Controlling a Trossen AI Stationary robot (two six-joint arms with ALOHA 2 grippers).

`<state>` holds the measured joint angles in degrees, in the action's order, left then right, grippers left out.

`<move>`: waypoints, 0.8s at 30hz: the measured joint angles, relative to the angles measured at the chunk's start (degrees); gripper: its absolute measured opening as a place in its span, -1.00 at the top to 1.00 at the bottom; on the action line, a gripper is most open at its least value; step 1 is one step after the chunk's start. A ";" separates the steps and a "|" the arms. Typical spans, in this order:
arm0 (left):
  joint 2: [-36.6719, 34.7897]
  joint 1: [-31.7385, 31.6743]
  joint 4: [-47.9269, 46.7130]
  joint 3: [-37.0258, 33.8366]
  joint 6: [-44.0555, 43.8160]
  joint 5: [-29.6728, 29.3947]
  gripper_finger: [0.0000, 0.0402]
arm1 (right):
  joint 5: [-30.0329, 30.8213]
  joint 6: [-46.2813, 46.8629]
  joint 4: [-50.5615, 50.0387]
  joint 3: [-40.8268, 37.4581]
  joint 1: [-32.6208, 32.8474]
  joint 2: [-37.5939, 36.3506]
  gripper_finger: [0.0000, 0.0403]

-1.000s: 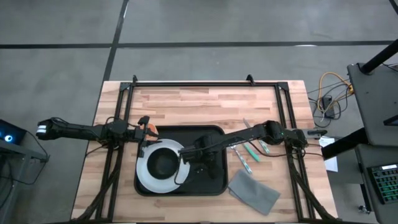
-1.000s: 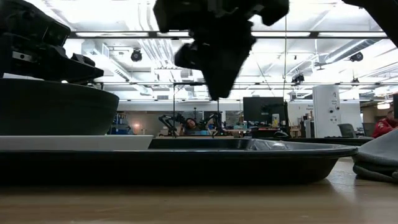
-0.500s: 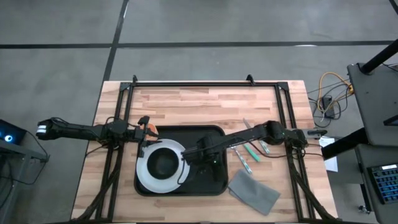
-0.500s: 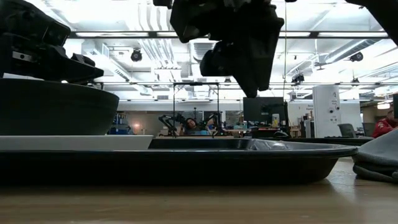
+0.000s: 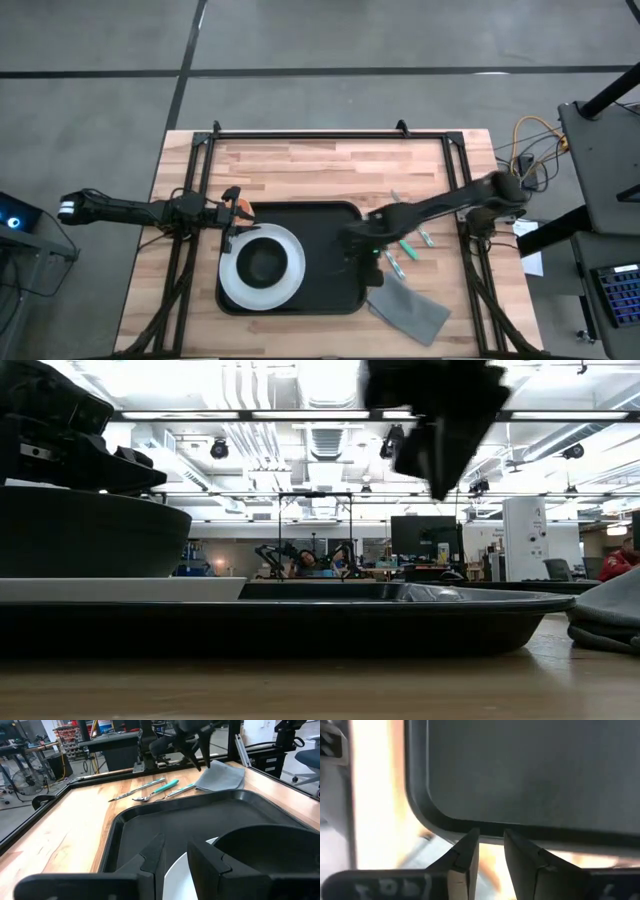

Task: Set up tray
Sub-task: Put the gray napkin on the black tray to the right side of the white plate

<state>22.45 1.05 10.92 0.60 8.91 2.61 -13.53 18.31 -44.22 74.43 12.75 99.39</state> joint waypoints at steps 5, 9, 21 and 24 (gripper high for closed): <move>0.07 0.00 -0.01 0.02 0.00 0.00 0.69 | -1.75 12.52 12.44 -17.90 1.41 -14.80 0.62; 0.08 0.00 0.00 0.00 0.00 0.01 0.69 | -2.13 16.16 18.01 -28.68 3.59 -24.47 0.62; 0.14 -0.01 0.00 0.00 0.00 0.02 0.69 | -6.39 26.49 31.89 -42.39 7.74 -35.61 0.62; 0.12 0.01 0.00 0.02 0.00 0.02 0.69 | -6.94 28.23 29.55 -42.39 7.72 -35.54 0.61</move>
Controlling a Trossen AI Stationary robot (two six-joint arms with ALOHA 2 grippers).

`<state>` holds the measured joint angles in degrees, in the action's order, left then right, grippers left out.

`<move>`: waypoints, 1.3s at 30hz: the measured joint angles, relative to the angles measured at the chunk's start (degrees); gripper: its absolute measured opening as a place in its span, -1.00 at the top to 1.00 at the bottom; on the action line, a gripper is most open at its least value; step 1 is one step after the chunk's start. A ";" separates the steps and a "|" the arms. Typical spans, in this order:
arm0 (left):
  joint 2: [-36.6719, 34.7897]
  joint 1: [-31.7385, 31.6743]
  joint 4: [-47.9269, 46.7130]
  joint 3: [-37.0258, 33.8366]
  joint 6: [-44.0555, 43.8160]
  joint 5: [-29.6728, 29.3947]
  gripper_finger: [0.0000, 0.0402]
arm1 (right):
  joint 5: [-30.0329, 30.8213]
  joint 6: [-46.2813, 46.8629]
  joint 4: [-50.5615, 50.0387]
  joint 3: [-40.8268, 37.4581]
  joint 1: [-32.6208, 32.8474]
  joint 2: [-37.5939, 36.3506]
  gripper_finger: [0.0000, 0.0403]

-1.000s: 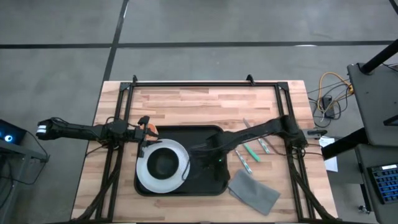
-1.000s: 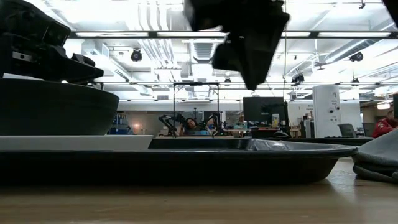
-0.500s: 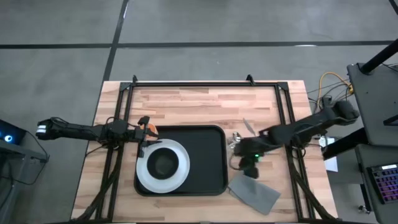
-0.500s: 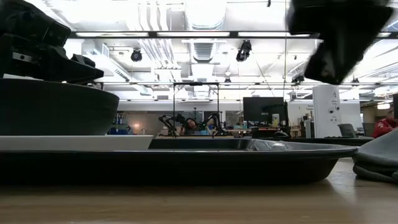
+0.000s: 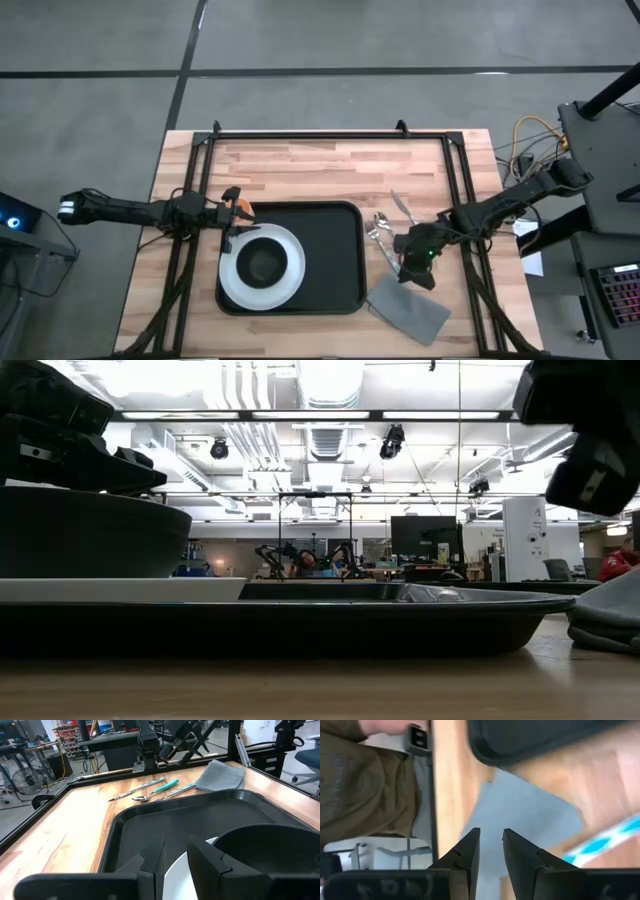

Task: Set up tray
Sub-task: Put the gray napkin on the black tray to the right side of the white plate

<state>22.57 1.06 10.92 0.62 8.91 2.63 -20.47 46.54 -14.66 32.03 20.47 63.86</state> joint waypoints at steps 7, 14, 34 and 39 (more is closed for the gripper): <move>0.02 -0.02 0.00 -0.02 0.00 -0.02 0.69 | -3.55 4.38 -4.54 0.00 -0.11 0.36 0.54; -0.07 -0.01 0.00 0.00 0.00 -0.02 0.69 | -5.64 5.03 -5.02 2.46 -0.21 4.47 0.39; 0.28 -0.01 0.00 0.00 0.00 -0.01 0.69 | -10.49 3.00 -6.38 7.71 0.67 20.85 0.31; 0.28 -0.02 -0.24 0.00 0.00 0.00 0.69 | -10.53 2.76 -6.50 7.72 0.67 24.27 0.47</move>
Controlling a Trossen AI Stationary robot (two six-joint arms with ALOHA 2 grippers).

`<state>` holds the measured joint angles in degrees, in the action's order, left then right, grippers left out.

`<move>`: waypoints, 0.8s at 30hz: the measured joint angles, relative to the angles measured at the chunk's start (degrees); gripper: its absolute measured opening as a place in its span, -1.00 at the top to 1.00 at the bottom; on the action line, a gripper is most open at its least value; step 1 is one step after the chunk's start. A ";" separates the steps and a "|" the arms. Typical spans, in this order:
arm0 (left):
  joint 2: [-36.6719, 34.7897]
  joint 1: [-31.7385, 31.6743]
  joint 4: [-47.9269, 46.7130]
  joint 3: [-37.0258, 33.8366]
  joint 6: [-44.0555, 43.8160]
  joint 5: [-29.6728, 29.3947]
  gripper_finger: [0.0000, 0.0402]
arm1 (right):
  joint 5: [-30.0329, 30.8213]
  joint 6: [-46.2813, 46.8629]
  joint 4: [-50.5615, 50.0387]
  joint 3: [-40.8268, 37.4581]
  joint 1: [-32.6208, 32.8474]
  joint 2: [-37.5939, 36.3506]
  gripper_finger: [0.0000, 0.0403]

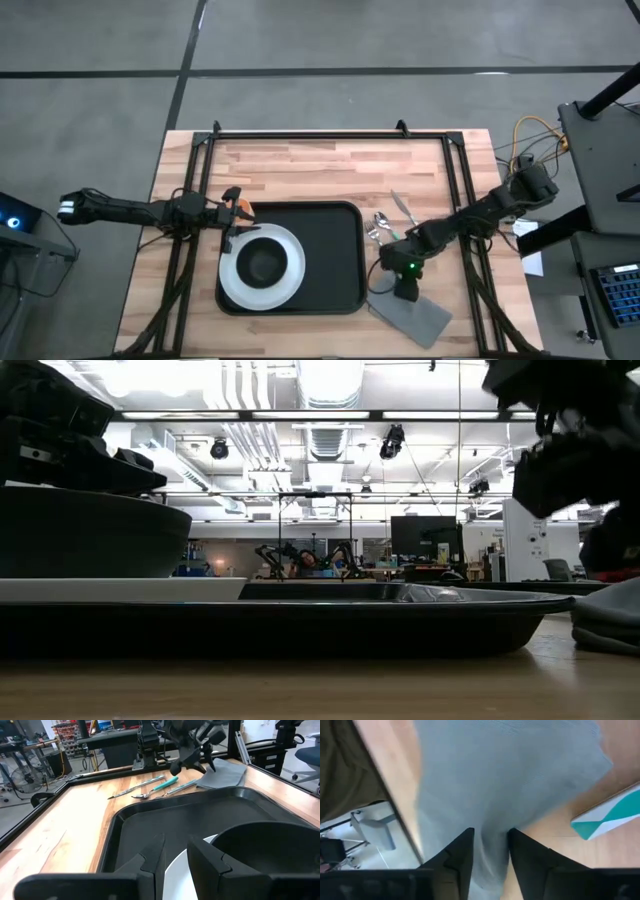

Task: Set up tray
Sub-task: Put the gray napkin on the black tray to the right side of the white plate

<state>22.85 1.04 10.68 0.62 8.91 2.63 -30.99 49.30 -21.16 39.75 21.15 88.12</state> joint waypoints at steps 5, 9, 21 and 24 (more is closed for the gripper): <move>0.00 0.00 0.00 0.00 0.00 -0.01 0.69 | -1.02 -1.59 -0.08 0.00 0.00 1.63 0.78; 0.00 0.00 0.00 0.00 0.00 -0.02 0.69 | -1.52 -2.83 -0.10 0.00 0.04 -0.04 0.94; 0.00 0.00 0.00 0.02 0.00 0.00 0.69 | 1.48 -17.50 -5.56 3.50 4.48 -5.89 0.96; 0.00 0.00 -0.05 0.01 0.00 0.00 0.69 | 2.59 -21.95 -5.46 5.42 4.46 -4.97 0.96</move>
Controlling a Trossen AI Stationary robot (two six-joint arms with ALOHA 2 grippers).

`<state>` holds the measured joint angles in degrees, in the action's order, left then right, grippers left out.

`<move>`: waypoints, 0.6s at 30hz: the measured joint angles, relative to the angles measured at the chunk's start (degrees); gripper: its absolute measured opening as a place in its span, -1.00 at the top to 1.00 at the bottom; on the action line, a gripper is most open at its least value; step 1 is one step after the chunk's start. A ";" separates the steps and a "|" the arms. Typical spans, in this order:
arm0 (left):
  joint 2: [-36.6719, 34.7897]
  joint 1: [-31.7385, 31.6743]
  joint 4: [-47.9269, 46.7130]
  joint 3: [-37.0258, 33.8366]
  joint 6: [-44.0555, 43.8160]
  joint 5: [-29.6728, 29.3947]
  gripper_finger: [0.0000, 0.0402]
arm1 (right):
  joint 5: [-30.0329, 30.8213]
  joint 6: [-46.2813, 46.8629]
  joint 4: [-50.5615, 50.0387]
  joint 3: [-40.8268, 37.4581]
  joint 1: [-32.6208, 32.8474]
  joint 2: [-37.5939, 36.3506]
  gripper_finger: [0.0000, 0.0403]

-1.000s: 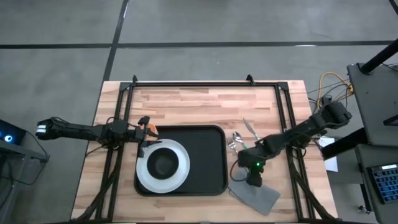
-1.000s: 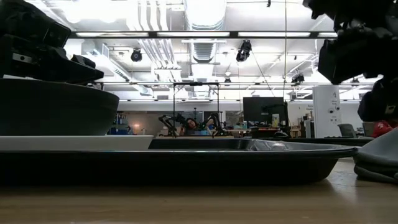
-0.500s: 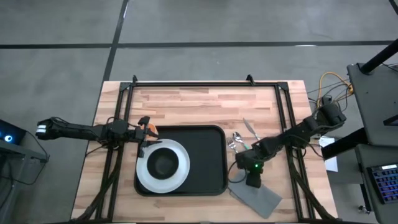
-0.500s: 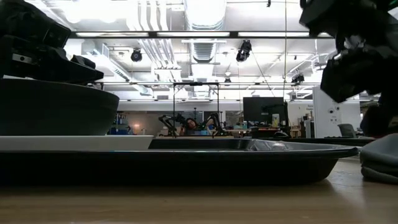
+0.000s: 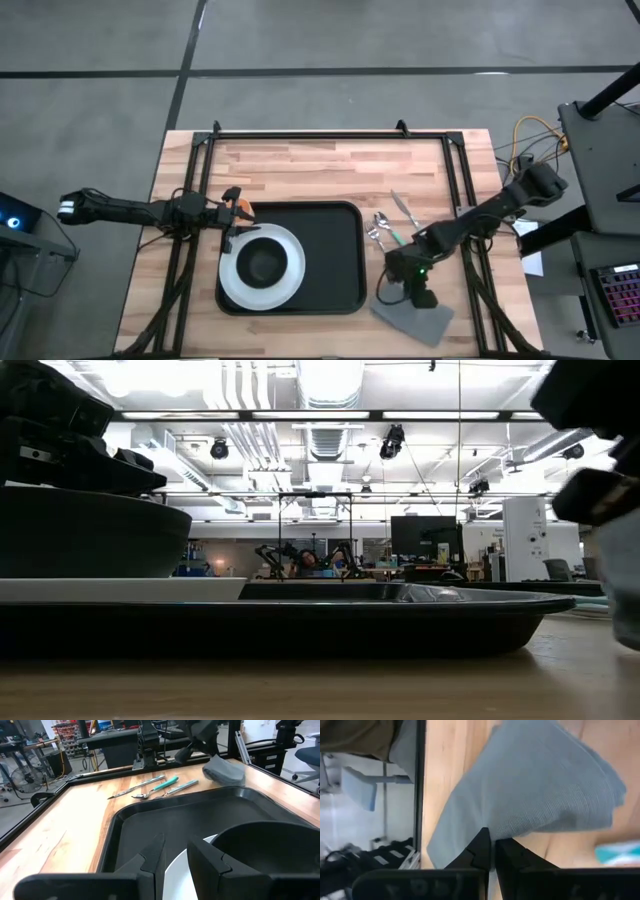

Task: Set up tray
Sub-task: Put the gray napkin on the black tray to the right side of the white plate

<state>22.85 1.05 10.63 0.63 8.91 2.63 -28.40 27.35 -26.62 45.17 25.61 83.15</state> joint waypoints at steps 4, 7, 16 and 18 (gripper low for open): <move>0.00 -0.01 -0.13 -0.01 0.00 0.00 0.69 | 1.61 -8.80 -0.14 3.03 0.02 1.50 0.96; 0.00 0.01 -0.15 -0.01 0.00 0.00 0.69 | 3.15 -17.88 -0.37 5.42 0.00 2.78 0.96; 0.00 0.00 -0.26 -0.03 0.00 0.00 0.69 | 9.18 -33.73 -9.40 14.72 -1.94 4.77 0.96; 0.00 0.01 -0.50 -0.02 0.00 -0.01 0.69 | 9.26 -34.47 -10.64 16.65 -2.11 4.70 0.96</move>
<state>22.85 1.06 10.13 0.61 8.91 2.61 -19.14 -7.12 -37.27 61.82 23.50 87.85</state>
